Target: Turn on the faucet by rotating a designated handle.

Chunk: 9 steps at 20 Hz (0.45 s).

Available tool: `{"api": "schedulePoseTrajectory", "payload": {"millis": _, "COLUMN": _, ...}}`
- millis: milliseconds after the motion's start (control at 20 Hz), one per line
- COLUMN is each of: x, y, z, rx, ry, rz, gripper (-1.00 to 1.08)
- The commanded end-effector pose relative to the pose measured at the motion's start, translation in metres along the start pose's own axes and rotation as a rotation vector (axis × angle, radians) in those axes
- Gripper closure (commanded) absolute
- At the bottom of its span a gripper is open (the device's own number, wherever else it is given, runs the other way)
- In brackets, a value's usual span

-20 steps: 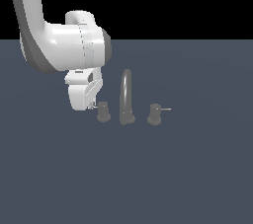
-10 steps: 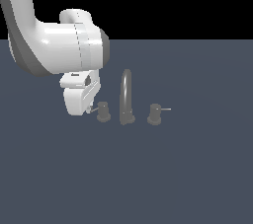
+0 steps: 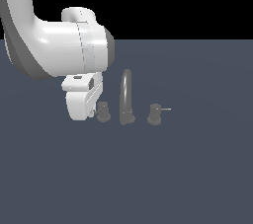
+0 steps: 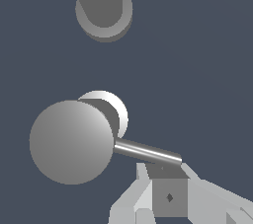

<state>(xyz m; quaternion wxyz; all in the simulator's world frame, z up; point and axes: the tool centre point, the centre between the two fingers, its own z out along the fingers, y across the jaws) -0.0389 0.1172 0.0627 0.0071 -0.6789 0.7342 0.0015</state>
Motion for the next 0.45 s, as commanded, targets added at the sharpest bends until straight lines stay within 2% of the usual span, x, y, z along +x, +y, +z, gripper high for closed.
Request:
{"api": "schedulePoseTrajectory", "payload": {"millis": 0, "x": 0.006, "y": -0.001, "z": 0.000, "rx": -0.001, "ry": 0.001, "rz": 0.002, "gripper": 1.08}}
{"api": "schedulePoseTrajectory", "payload": {"millis": 350, "x": 0.054, "y": -0.006, "z": -0.001, "rx": -0.007, "ry": 0.012, "rz": 0.022, "gripper": 1.08}}
{"api": "schedulePoseTrajectory", "payload": {"millis": 400, "x": 0.054, "y": -0.006, "z": -0.001, "rx": -0.007, "ry": 0.012, "rz": 0.022, "gripper": 1.08}}
